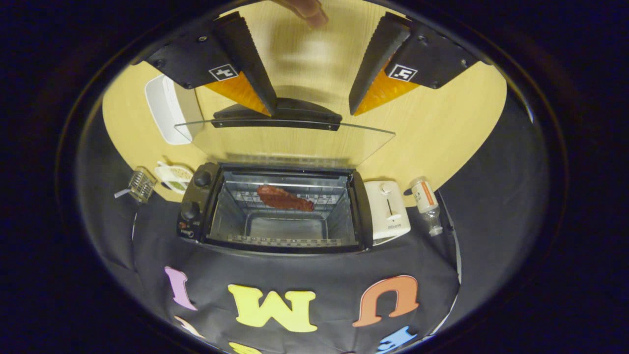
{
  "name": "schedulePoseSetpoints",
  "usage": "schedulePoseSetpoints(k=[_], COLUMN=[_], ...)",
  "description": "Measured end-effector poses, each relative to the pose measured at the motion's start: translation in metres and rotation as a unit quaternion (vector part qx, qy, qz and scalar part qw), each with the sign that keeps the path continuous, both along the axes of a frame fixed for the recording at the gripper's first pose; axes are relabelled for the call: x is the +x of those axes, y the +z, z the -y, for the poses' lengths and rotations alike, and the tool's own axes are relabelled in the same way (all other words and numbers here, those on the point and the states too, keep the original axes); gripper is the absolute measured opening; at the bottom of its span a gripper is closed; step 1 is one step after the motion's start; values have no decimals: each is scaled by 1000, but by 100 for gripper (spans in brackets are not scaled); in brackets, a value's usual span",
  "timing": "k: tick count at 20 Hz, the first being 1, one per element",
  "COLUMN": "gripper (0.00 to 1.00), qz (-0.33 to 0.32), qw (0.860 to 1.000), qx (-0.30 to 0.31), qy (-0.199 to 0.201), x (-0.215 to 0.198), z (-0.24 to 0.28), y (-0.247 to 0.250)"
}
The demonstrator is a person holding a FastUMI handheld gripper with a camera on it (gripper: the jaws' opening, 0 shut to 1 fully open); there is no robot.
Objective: Open the toaster oven, put the food inside, and close the toaster oven door.
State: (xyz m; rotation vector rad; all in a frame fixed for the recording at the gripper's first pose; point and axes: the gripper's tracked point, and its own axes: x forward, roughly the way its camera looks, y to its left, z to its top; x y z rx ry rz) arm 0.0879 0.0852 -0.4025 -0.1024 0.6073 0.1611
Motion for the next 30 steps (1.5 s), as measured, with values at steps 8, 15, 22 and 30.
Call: schedulePoseSetpoints(k=[8, 15, 22, 30], gripper=[96, 97, 97, 96], qz=[88, 108, 97, 110], qw=[996, 992, 990, 991], qx=[-2, 35, 84, 70], qy=[-22, -58, -62, -9], x=[49, 121, 149, 67], z=[6, 33, 44, 26], y=[71, 100, 103, 108])
